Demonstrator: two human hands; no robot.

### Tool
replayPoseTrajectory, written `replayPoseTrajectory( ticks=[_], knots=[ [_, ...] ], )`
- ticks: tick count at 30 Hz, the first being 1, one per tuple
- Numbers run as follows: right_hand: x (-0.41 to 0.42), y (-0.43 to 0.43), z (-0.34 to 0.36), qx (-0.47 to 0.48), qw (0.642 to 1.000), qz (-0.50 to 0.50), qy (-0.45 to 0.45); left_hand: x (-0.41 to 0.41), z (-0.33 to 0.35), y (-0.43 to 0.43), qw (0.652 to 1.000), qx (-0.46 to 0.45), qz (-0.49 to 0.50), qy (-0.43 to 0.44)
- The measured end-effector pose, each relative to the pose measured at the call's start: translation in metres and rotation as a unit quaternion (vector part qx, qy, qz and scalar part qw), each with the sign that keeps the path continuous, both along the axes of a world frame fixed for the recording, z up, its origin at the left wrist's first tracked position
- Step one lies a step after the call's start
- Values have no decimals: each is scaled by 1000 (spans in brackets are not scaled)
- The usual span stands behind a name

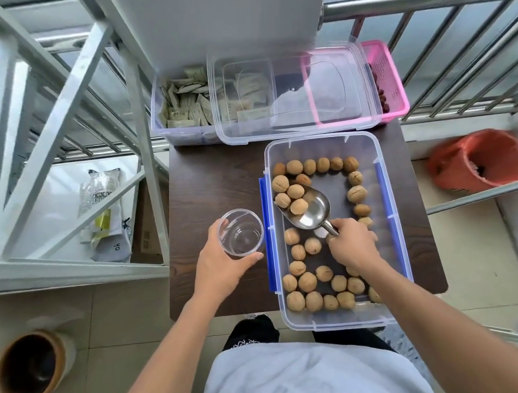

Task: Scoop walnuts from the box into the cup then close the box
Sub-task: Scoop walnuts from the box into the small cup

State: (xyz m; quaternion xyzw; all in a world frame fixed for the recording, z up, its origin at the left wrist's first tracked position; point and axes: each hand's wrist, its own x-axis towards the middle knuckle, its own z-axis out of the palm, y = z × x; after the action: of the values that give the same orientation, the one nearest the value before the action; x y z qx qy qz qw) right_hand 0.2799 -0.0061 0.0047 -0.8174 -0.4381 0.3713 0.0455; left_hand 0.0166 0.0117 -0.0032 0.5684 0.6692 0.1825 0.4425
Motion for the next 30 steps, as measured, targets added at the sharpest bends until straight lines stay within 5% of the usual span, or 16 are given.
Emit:
replayPoseTrajectory(
  ticks=[19, 30],
  knots=[
    [36, -30, 28, 76, 990, -13, 120, 8, 8, -6, 999, 15, 27, -8],
    [37, -15, 127, 76, 976, 169, 111, 21, 27, -6, 995, 92, 49, 2]
  ],
)
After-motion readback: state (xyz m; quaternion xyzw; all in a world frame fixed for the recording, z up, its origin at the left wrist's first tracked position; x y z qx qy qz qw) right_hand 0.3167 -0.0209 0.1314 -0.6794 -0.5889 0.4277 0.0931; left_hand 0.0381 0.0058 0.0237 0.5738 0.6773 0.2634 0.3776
